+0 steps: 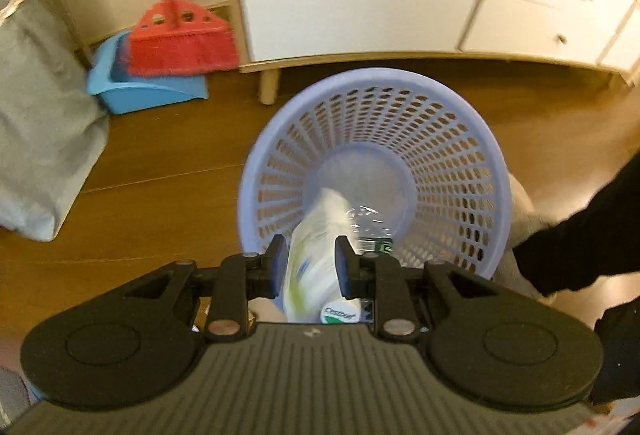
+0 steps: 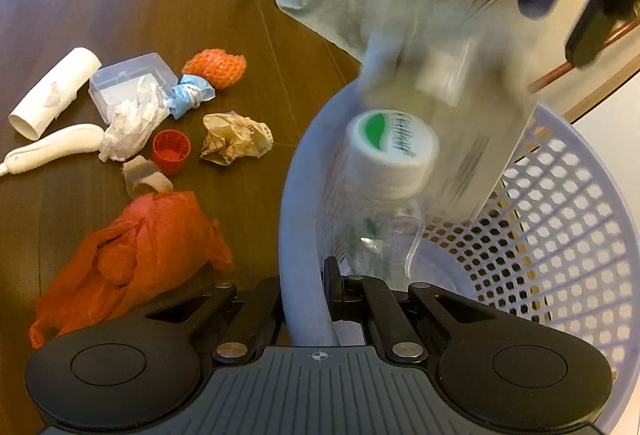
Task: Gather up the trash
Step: 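Carry the medicine box over the basket and release it, then grasp the white paper roll with the left gripper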
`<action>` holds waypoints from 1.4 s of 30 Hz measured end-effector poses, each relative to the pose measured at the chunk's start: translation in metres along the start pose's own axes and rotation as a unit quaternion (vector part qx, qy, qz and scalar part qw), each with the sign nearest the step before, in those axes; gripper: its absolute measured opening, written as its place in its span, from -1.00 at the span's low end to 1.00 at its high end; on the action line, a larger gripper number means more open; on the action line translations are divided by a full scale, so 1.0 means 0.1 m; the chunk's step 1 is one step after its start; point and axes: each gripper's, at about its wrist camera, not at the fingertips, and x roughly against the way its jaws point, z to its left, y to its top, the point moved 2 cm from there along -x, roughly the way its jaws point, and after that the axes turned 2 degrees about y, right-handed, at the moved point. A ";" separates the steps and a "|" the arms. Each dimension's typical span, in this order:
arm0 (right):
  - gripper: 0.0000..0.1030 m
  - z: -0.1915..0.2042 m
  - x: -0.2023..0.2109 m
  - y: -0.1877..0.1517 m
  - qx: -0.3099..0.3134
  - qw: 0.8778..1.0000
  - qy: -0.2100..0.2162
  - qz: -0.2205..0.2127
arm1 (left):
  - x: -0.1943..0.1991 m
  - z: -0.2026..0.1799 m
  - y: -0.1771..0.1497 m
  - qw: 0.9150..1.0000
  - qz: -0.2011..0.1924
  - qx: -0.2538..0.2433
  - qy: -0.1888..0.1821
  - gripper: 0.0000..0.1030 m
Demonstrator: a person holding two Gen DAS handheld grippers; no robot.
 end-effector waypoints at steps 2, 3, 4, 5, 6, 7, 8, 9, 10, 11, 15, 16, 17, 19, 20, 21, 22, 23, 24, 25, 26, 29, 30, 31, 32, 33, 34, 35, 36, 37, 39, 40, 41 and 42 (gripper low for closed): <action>-1.00 -0.01 0.00 0.01 -0.005 1.000 0.000 0.000 | 0.05 0.11 -0.07 1.000 -0.002 0.024 0.012 -0.58; -1.00 -0.02 -0.01 0.02 -0.007 1.000 -0.001 0.001 | 0.05 0.17 -0.11 0.999 0.000 0.035 0.019 -0.58; -1.00 -0.02 -0.01 0.02 -0.009 1.000 -0.002 0.001 | 0.07 0.23 -0.17 0.999 0.003 0.043 0.025 -0.58; -1.00 -0.03 -0.01 0.02 -0.010 1.000 -0.002 0.000 | 0.07 0.29 -0.25 0.998 0.010 0.051 0.033 -0.58; -1.00 -0.03 0.00 0.02 -0.010 1.000 -0.003 0.000 | 0.06 0.36 -0.32 0.997 0.018 0.057 0.040 -0.58; -1.00 -0.04 0.00 0.02 -0.011 1.000 -0.002 0.000 | 0.05 0.42 -0.39 0.996 0.028 0.064 0.047 -0.58; -1.00 -0.04 0.00 0.02 -0.010 1.000 -0.003 -0.001 | 0.03 0.47 -0.47 0.995 0.036 0.072 0.052 -0.58; -1.00 -0.05 0.00 0.01 -0.011 1.000 -0.004 -0.001 | 0.02 0.53 -0.54 0.994 0.045 0.084 0.059 -0.58; -1.00 -0.05 0.00 0.01 -0.012 1.000 -0.004 0.000 | 0.00 0.58 -0.60 0.991 0.054 0.105 0.068 -0.58; -1.00 -0.05 0.00 0.01 -0.012 1.000 -0.003 0.000 | 0.00 0.63 -0.68 0.989 0.061 0.111 0.070 -0.58; -1.00 -0.05 0.01 0.01 -0.011 1.000 -0.002 0.000 | -0.03 0.73 -0.88 0.978 0.081 0.167 0.099 -0.58; -1.00 -0.05 0.01 0.01 -0.012 1.000 -0.002 0.000 | -0.02 0.73 -0.94 0.976 0.084 0.174 0.103 -0.58; -1.00 -0.05 0.01 0.01 -0.012 1.000 -0.002 0.000 | -0.02 0.76 -1.00 0.975 0.086 0.177 0.105 -0.57; -1.00 -0.04 0.01 0.01 -0.014 1.000 0.001 0.000 | 0.00 0.79 -1.13 0.971 0.090 0.190 0.115 -0.55; -1.00 -0.04 0.01 0.01 -0.014 1.000 0.000 -0.001 | 0.01 0.83 -1.21 0.969 0.091 0.195 0.120 -0.54; -1.00 -0.04 0.01 0.01 -0.014 1.000 0.000 -0.001 | 0.01 0.87 -1.30 0.967 0.091 0.202 0.127 -0.50; -1.00 -0.04 0.01 0.01 -0.013 1.000 0.000 -0.001 | 0.02 0.90 -1.39 0.964 0.092 0.210 0.134 -0.47; -1.00 -0.03 0.02 0.01 -0.011 1.000 0.000 -0.001 | 0.01 0.94 -1.50 0.960 0.097 0.220 0.142 -0.47; -1.00 -0.03 0.02 0.00 -0.010 1.000 -0.001 -0.001 | 0.00 0.98 -1.60 0.957 0.103 0.229 0.147 -0.46; -1.00 -0.02 0.02 0.00 -0.008 1.000 -0.002 0.000 | -0.01 1.01 -1.70 0.953 0.107 0.239 0.151 -0.45; -1.00 -0.02 0.01 0.00 -0.006 1.000 -0.004 0.001 | -0.02 1.04 -1.81 0.949 0.111 0.251 0.156 -0.44; -1.00 -0.02 0.00 0.00 -0.001 1.000 -0.010 0.004 | -0.05 1.07 -2.07 0.940 0.120 0.278 0.159 -0.38; -1.00 -0.02 -0.01 0.00 0.001 1.000 -0.014 0.006 | -0.05 1.06 -2.13 0.937 0.120 0.288 0.160 -0.36; -1.00 -0.02 -0.02 -0.01 0.002 1.000 -0.018 0.010 | -0.05 1.04 -2.19 0.934 0.120 0.295 0.159 -0.33; -1.00 -0.02 -0.04 -0.01 0.002 1.000 -0.021 0.015 | -0.06 1.03 -2.25 0.933 0.120 0.301 0.158 -0.30; -1.00 -0.03 -0.06 -0.02 0.003 1.000 -0.024 0.019 | -0.07 1.01 -2.29 0.931 0.120 0.307 0.158 -0.23; -1.00 -0.03 -0.07 -0.02 0.005 0.999 -0.028 0.025 | -0.08 1.00 -2.34 0.929 0.120 0.313 0.157 -0.20; -1.00 -0.03 -0.09 -0.03 0.005 0.999 -0.030 0.029 | -0.11 0.98 -2.39 0.927 0.120 0.320 0.154 -0.20; -1.00 -0.04 -0.11 -0.04 0.006 0.999 -0.031 0.032 | -0.15 0.96 -2.41 0.924 0.120 0.329 0.151 -0.15; -1.00 -0.04 -0.12 -0.05 0.006 0.999 -0.032 0.033 | -0.19 0.95 -2.44 0.921 0.121 0.339 0.150 -0.09; -1.00 -0.04 -0.13 -0.06 0.008 0.999 -0.034 0.034 | -0.27 0.95 -2.53 0.911 0.118 0.364 0.152 -0.07; -1.00 -0.03 -0.13 -0.06 0.009 0.999 -0.034 0.035 | -0.32 0.96 -2.58 0.906 0.116 0.377 0.151 -0.07; -1.00 -0.02 -0.14 -0.06 0.010 0.999 -0.034 0.035 | -0.37 0.98 -2.63 0.899 0.114 0.394 0.151 -0.07; -1.00 -0.02 -0.14 -0.06 0.011 0.999 -0.034 0.035 | -0.41 1.00 -2.67 0.891 0.112 0.412 0.153 -0.07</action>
